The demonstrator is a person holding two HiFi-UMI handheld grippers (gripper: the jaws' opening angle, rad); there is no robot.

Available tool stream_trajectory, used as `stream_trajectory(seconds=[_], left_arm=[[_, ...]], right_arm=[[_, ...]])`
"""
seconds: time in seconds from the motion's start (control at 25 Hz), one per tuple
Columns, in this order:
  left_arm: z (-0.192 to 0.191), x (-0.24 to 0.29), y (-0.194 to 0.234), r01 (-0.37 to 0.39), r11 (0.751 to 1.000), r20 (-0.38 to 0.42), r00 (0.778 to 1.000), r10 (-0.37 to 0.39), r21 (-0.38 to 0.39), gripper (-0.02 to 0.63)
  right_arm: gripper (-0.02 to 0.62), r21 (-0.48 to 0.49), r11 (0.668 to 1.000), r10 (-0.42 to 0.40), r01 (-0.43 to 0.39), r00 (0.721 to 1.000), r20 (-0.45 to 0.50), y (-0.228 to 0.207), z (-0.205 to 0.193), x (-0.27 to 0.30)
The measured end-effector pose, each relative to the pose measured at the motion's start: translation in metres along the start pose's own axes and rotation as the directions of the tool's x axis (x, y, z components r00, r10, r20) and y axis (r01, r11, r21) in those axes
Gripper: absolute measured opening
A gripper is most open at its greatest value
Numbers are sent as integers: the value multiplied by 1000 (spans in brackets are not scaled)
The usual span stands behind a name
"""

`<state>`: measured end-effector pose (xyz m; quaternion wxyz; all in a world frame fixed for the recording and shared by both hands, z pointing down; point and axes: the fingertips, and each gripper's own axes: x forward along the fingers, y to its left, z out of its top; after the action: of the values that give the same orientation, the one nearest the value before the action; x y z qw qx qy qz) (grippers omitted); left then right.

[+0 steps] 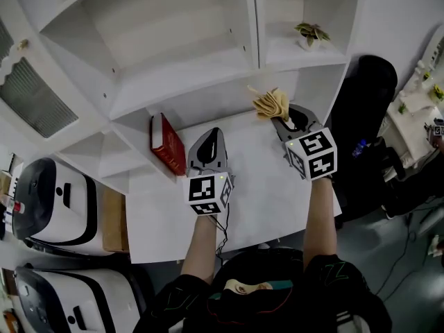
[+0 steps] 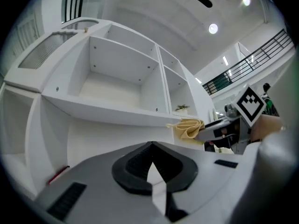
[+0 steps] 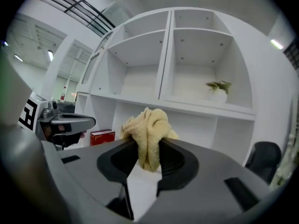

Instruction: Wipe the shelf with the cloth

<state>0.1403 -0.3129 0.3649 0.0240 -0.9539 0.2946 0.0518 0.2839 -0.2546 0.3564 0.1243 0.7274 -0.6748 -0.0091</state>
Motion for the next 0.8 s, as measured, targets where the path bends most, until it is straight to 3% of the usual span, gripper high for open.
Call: stream_trajectory(seconds=[0.36,0.56,0.8], left_arm=[[-47,-3,-9,-44,998,-85,995,47,34,-3],[-97,-16,1,-143,989,-196,969,149,40,-3],[-113,-24,-7,-174,985,-186,967,174,15,-3]], right_arm=[[123,158,986,-46,44,999,9,2,-84,-3],[123,234,970,-65,59,998,19,6,-111,-6],[123,240,970,-46,48,999,-13,14,-141,-16]])
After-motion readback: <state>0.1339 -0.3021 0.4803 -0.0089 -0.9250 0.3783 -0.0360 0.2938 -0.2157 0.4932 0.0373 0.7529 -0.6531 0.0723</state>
